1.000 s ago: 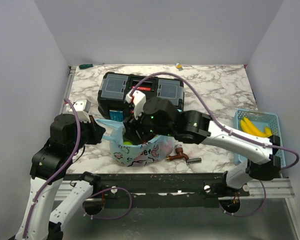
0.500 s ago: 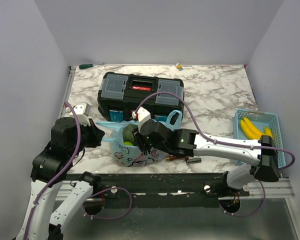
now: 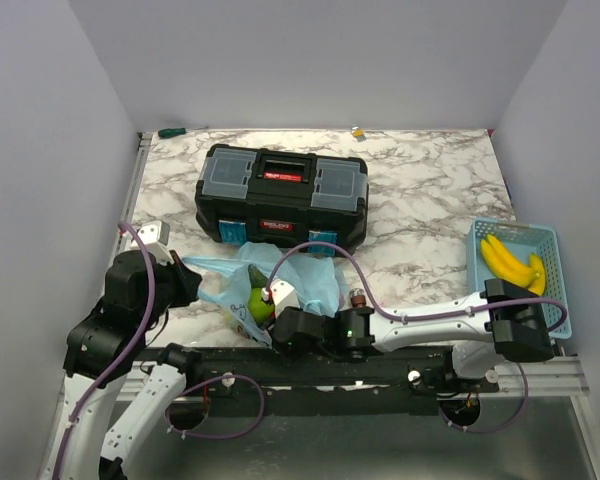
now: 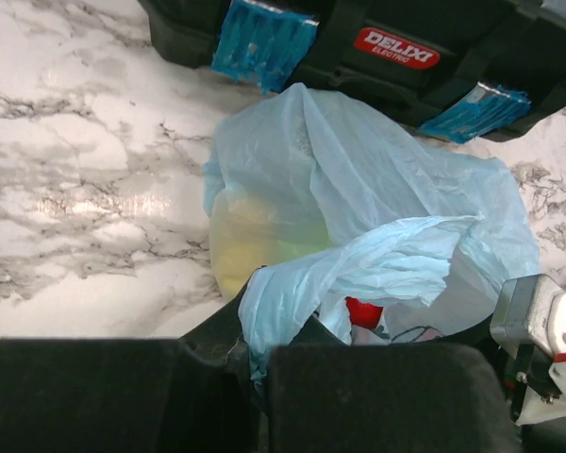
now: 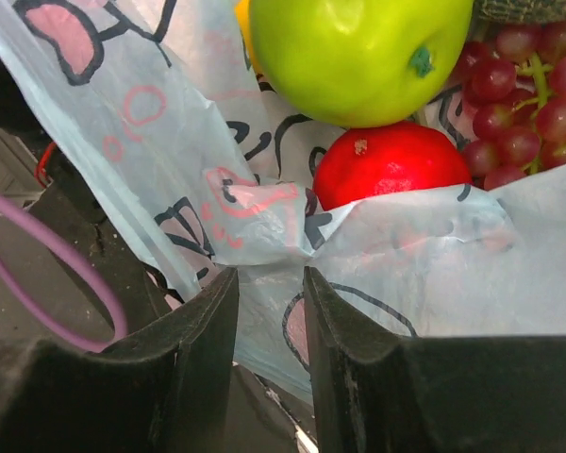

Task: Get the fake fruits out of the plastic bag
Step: Adjust the plastic bag at the center of the board.

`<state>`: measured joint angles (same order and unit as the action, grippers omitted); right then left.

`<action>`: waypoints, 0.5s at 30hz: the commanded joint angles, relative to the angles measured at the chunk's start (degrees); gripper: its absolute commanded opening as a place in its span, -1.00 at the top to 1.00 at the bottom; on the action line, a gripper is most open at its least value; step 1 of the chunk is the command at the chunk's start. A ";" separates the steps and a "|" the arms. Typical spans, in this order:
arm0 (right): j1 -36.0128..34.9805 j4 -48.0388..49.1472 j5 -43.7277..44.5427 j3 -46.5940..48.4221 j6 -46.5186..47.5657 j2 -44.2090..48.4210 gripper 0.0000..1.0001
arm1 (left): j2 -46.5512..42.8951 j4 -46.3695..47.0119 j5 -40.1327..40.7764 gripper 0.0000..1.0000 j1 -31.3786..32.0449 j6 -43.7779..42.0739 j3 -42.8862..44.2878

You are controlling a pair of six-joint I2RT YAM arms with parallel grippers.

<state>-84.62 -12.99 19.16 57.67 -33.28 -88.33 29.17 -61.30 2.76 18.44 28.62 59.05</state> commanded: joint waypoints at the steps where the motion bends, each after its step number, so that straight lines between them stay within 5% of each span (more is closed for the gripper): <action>1: -0.20 1.18 2.88 -0.49 -3.66 -0.93 0.26 | -3.21 -2.79 1.20 1.00 -0.33 3.73 -2.56; 15: 0.10 3.85 17.58 3.15 -0.43 2.25 -0.02 | -12.03 -5.49 0.90 1.00 -0.33 5.78 -5.43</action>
<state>-84.75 -12.53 29.32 58.50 -34.83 -87.11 19.59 -65.60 2.81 18.44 33.47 55.90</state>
